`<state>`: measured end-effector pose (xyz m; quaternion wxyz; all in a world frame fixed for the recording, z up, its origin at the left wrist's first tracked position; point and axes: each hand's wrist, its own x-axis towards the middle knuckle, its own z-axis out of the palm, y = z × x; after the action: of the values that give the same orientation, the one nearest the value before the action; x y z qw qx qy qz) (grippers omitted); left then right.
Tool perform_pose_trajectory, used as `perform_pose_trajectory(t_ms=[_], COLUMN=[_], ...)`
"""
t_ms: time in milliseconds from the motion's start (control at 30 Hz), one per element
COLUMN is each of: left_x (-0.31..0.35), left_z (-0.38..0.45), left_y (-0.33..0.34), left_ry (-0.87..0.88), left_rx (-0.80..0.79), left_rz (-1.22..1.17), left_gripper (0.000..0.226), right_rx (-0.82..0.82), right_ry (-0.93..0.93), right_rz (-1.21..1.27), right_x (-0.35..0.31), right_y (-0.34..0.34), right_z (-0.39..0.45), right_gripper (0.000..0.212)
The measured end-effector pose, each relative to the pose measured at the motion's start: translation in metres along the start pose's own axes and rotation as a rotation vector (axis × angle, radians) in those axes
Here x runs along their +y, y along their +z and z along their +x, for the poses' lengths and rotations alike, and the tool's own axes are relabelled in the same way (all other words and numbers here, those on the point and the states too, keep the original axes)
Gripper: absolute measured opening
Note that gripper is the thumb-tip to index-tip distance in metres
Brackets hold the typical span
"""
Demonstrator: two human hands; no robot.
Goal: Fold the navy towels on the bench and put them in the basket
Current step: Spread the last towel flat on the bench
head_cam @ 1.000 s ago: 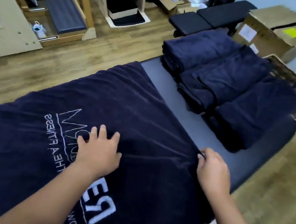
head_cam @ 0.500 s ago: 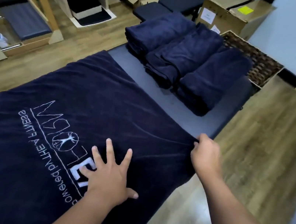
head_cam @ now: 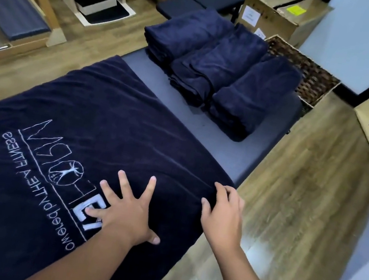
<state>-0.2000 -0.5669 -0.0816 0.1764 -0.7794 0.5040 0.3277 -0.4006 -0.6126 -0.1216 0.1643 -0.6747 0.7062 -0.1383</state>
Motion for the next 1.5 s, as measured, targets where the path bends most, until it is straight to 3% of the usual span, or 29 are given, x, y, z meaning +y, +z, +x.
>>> perform_pose_trajectory(t_ms=[133,333,433,567,733,933,1067,1167,1267,1367,1500], left_x=[0.003,0.004,0.004,0.006,0.008,0.009,0.01,0.009,0.007,0.006,-0.007], left_z=[0.001,0.0,-0.001,-0.001,0.001,0.002,0.003,0.006,0.006,0.004,-0.009], left_y=[0.001,0.004,0.005,0.006,0.006,0.006,0.005,0.004,0.006,0.008,0.024], left_ry=[-0.011,-0.031,-0.027,-0.043,-0.065,-0.082,-0.092,-0.089,-0.08,-0.059,-0.016], left_rx=[0.01,0.035,0.052,0.059,0.066,0.07,0.059,0.064,0.082,0.104,0.229], left_rz=[0.006,-0.005,0.001,-0.008,-0.005,-0.009,-0.013,-0.018,-0.024,-0.049,-0.083], left_gripper=[0.148,0.147,0.147,0.148,0.15,0.152,0.153,0.154,0.153,0.149,0.132], right_rx=[0.039,-0.148,-0.189,-0.08,-0.078,-0.056,-0.008,0.005,-0.126,-0.353,-0.417], right_ry=[0.031,0.026,-0.036,0.049,0.086,0.026,0.172,-0.202,-0.62,-0.701,-0.649], right_rz=[0.024,-0.014,-0.09,0.024,0.11,-0.023,-0.013,0.004,-0.062,-0.256,-0.335], right_x=[0.0,0.002,0.004,0.012,0.02,0.035,0.037,0.011,-0.019,-0.034,-0.045], right_y=[-0.004,-0.018,-0.022,-0.029,-0.029,-0.03,-0.036,-0.03,-0.016,0.001,0.006], right_z=[0.021,0.052,0.058,0.081,0.077,0.08,0.1,0.077,0.023,-0.025,-0.053], right_gripper=[0.032,0.028,0.008,0.014,0.009,0.012,0.017,0.025,0.043,0.065,0.066])
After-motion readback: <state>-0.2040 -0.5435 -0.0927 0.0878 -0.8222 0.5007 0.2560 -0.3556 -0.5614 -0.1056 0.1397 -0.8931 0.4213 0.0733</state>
